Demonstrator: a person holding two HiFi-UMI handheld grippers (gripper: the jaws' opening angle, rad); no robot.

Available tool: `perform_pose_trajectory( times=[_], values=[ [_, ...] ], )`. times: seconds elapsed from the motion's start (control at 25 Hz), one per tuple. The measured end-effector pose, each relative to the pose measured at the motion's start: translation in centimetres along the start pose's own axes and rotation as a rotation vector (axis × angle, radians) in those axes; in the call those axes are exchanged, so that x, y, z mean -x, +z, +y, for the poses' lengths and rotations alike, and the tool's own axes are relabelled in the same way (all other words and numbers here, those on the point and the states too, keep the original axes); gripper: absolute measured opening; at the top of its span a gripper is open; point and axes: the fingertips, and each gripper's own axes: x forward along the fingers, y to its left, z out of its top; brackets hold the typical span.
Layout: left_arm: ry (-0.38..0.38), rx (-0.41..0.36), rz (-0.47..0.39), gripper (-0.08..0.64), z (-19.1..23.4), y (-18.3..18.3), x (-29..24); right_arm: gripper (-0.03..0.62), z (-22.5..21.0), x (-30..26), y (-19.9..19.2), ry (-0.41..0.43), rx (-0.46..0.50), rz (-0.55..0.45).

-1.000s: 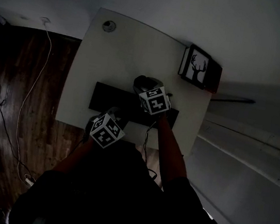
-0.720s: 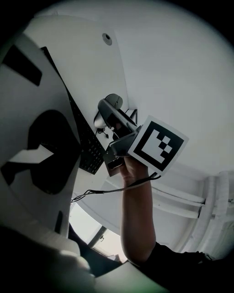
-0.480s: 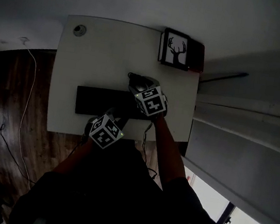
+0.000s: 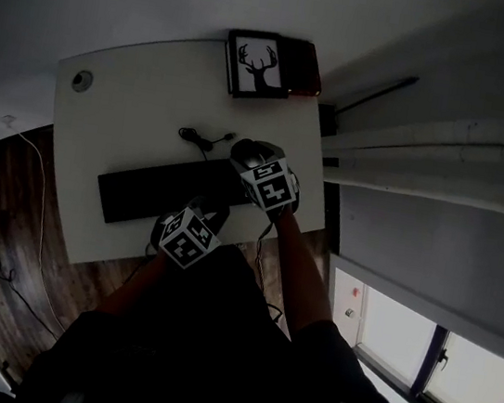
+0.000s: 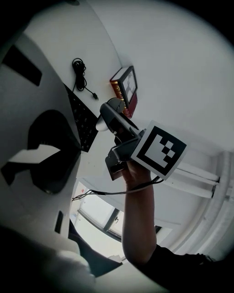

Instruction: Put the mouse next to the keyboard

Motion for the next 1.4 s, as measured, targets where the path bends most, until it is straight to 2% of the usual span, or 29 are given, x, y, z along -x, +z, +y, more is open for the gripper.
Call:
perform_pose_trajectory(
  times=[0.28, 0.64, 0.88, 1.08, 1.4],
  values=[
    [-0.091, -0.095, 0.040, 0.000, -2.7, 2.8, -4.1, 0.281, -5.7, 3.3, -5.1, -0.083, -0.139, 0.001],
    [-0.159, -0.167, 0.099, 0.000, -4.8, 4.0, -7.1, 0.281, -9.4, 4.6, -11.1, -0.127, -0.313, 0.031],
    [-0.146, -0.156, 0.125, 0.000, -4.9, 3.7, -7.2, 0.281, -9.7, 3.5, -13.3, -0.087, -0.428, 0.045],
    [-0.120, -0.119, 0.144, 0.000, -4.2, 2.6, -6.9, 0.281, -9.8, 2.0, -13.2, -0.070, -0.428, 0.064],
    [-0.078, -0.082, 0.150, 0.000, -3.4, 1.4, -5.9, 0.284, -11.1, 0.5, -12.8, -0.113, -0.483, 0.031]
  ],
)
